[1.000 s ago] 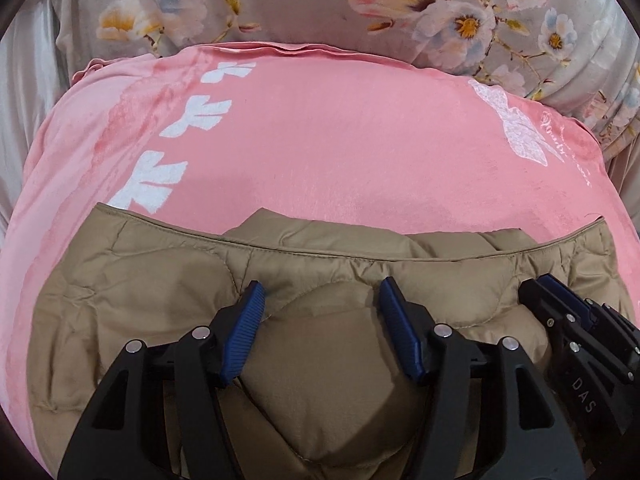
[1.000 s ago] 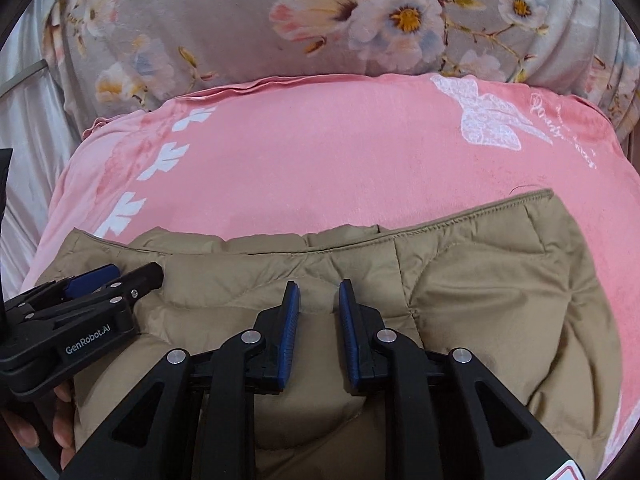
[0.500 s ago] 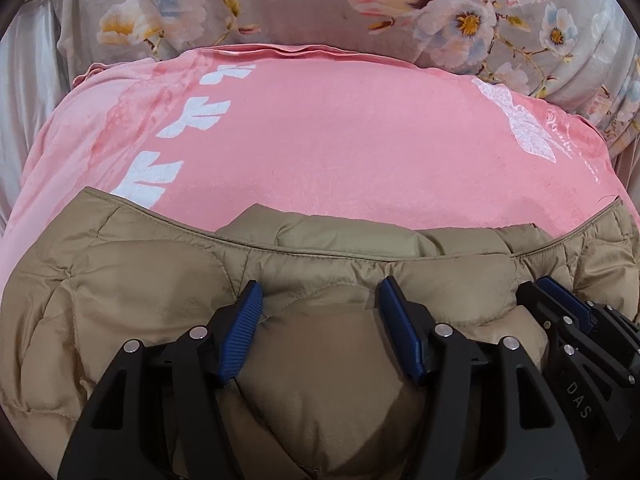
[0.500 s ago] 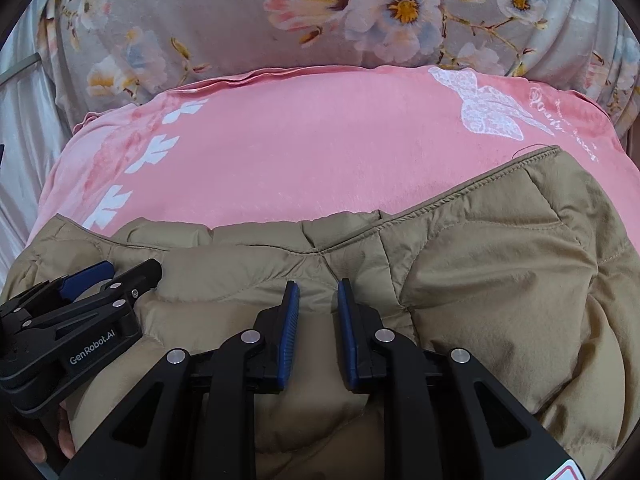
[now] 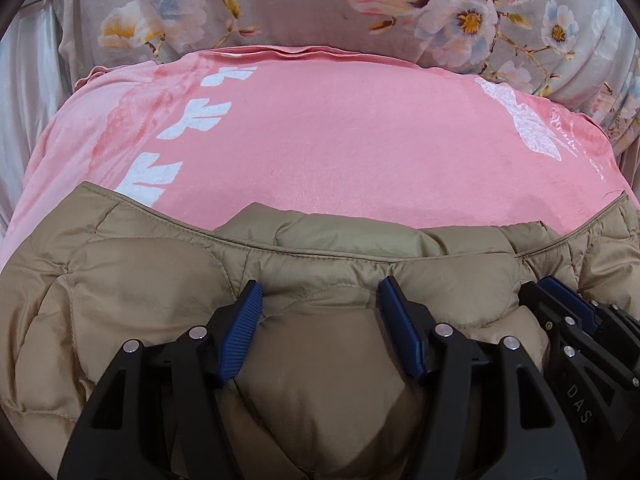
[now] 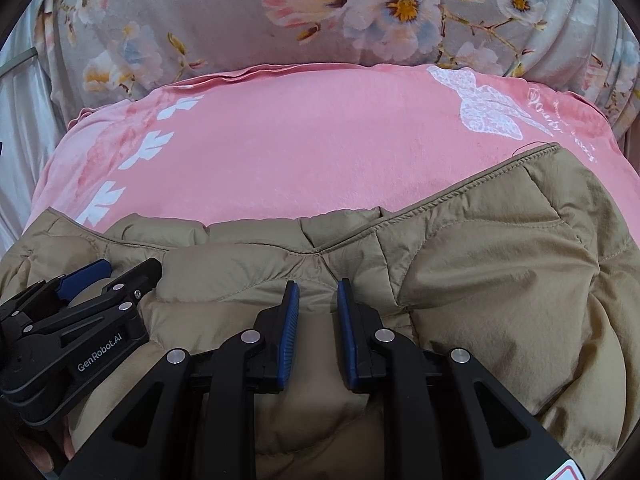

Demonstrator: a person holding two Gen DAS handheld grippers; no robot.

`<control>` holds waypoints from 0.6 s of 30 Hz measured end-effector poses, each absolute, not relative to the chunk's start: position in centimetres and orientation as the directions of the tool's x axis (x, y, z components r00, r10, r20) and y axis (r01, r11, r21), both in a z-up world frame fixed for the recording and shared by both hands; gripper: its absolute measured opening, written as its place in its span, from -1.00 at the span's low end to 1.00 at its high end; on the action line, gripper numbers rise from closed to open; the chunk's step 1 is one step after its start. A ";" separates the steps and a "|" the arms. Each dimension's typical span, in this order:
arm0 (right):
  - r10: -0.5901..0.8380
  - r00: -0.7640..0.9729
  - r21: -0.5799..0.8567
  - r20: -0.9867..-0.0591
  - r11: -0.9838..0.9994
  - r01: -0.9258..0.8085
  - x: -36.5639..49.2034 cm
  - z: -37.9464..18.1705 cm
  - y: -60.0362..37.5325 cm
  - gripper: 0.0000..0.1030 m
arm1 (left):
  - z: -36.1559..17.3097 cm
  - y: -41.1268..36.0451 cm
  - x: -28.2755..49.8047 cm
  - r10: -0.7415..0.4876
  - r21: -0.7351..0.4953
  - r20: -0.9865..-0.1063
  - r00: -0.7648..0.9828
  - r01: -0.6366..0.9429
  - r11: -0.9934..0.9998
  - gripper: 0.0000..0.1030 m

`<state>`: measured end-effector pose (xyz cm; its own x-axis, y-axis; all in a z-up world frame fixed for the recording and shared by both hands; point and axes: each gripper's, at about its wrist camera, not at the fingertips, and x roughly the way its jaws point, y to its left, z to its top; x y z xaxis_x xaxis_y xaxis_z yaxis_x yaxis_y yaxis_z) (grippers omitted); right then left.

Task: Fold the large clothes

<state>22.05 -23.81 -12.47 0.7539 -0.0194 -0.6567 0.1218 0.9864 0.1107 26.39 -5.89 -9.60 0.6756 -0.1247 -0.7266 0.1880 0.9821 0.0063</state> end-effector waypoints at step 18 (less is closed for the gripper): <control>-0.031 0.754 0.102 -0.656 0.986 0.129 22.2 -12.7 -23.8 -0.68 | -9.8 -5.9 26.5 -0.120 0.011 -0.727 0.676 0.187 0.982 0.15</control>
